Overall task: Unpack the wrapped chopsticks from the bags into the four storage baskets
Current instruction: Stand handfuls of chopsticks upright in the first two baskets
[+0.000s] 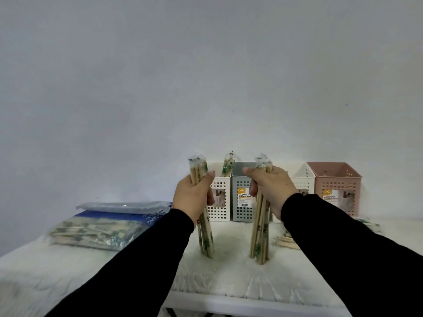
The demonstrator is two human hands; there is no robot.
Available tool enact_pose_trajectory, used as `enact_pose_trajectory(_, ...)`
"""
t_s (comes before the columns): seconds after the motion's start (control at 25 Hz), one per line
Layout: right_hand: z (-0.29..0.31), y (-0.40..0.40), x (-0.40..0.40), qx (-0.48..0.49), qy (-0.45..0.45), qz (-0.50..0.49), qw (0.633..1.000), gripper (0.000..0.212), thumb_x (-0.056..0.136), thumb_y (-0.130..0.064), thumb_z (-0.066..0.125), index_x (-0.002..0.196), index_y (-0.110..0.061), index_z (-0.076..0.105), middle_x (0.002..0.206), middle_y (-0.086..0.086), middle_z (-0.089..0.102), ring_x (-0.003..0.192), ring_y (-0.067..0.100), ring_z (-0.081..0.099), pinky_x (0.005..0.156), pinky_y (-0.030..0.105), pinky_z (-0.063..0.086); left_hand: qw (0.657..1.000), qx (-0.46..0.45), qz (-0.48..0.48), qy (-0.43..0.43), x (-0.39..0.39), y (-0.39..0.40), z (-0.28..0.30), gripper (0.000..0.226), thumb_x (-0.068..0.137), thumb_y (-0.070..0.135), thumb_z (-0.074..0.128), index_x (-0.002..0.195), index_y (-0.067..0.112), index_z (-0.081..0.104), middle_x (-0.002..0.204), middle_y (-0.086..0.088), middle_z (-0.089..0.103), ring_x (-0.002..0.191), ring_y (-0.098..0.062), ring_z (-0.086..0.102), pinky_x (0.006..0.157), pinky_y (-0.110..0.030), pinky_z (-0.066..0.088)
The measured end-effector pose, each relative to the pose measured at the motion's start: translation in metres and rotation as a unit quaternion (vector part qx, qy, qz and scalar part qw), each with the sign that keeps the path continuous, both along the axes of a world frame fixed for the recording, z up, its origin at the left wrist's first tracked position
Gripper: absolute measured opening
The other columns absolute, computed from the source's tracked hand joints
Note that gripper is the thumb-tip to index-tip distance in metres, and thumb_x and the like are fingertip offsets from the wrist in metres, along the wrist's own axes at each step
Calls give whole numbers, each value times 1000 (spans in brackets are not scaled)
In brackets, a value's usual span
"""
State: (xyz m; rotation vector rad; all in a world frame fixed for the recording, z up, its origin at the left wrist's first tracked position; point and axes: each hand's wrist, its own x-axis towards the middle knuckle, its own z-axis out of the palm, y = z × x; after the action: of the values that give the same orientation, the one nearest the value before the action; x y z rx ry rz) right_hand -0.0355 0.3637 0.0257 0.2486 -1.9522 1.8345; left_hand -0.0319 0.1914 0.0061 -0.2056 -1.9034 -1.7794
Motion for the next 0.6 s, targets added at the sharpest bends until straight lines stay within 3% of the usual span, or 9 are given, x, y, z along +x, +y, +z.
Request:
enact_pose_trajectory(0.08,7,5,6,89,-37,0,995,38,78,-40,69,57,-8,68,58,8,62,58,22,52,69,36,48,997,-52,-6,-47,2,-13,2,39,91,40,61,69,8,65,60,-3,63,57,-18,56,61,-28,46)
enact_pose_trajectory(0.2,32,16,20,271,-114,-18,956,34,80,-41,68,66,-11,73,64,3,61,57,18,51,53,28,43,975,-177,15,-137,5,-39,18,32,85,39,67,77,9,69,64,-3,60,57,-19,54,59,-27,46)
enact_pose_trajectory(0.28,41,20,25,317,-173,6,932,30,83,-33,67,74,-5,73,62,9,62,47,20,52,44,24,43,956,-234,-3,-177,8,-50,25,33,83,37,70,83,4,71,62,-11,61,52,-22,53,52,-28,46)
enact_pose_trajectory(0.4,47,23,20,251,-191,25,949,22,82,-17,67,80,4,71,62,18,64,40,23,54,40,23,48,951,-259,-8,-168,9,-57,30,31,84,31,70,84,0,71,61,-18,67,46,-23,57,50,-27,52)
enact_pose_trajectory(0.6,68,31,-23,-8,-70,66,995,20,88,-18,62,81,0,66,69,15,61,47,22,54,40,21,49,977,-198,53,-57,-13,-75,75,29,86,27,69,82,-2,70,56,-13,67,48,-23,62,55,-31,56)
